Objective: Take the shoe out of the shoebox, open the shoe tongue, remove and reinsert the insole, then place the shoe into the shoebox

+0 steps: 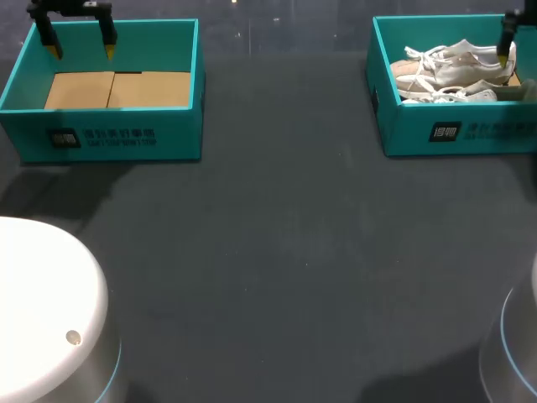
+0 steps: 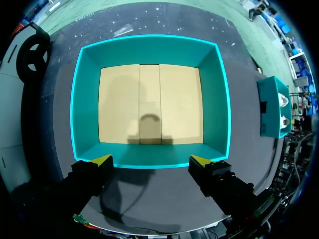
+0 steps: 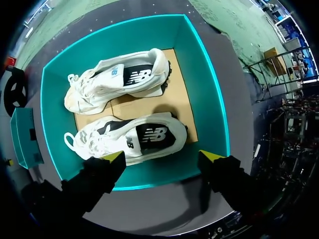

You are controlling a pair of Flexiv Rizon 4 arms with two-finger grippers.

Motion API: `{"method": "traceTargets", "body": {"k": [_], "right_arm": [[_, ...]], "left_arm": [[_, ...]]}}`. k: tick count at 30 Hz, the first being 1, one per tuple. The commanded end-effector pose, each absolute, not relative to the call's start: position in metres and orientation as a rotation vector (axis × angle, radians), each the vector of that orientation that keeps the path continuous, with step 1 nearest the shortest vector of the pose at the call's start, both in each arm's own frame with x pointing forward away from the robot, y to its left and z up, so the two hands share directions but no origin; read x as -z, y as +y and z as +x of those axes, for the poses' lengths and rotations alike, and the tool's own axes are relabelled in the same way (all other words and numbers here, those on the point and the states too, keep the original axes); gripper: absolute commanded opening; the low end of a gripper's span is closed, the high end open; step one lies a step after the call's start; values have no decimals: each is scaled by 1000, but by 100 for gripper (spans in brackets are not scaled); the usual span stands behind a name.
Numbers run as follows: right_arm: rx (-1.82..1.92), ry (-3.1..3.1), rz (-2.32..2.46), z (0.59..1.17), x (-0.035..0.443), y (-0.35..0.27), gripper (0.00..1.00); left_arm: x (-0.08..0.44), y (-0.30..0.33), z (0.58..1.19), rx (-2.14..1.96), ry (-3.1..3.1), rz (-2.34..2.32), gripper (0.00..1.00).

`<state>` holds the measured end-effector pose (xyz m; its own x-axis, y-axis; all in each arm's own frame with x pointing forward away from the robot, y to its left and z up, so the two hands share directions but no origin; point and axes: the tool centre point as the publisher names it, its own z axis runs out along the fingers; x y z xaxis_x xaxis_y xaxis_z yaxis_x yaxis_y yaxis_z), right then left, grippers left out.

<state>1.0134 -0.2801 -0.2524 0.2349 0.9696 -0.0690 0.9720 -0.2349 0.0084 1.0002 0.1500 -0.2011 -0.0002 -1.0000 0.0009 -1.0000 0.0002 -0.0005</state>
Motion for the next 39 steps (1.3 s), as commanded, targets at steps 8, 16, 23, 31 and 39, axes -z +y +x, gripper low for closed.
{"method": "traceTargets", "body": {"k": [8,16,23,31,39], "right_arm": [[106,1874,2482,1016,273,-295,77],[121,1858,2507,1015,290,-304,70],[119,1846,2520,1015,299,-309,72],[117,1843,2527,1017,310,-312,74],[104,1848,2531,1013,319,-314,73]], "left_arm": [[200,150,1000,0,-2222,2221,100],[200,150,1000,0,-2222,2221,100],[200,150,1000,0,-2222,2221,100],[200,150,1000,0,-2222,2221,100],[200,150,1000,0,-2222,2221,100]]}}
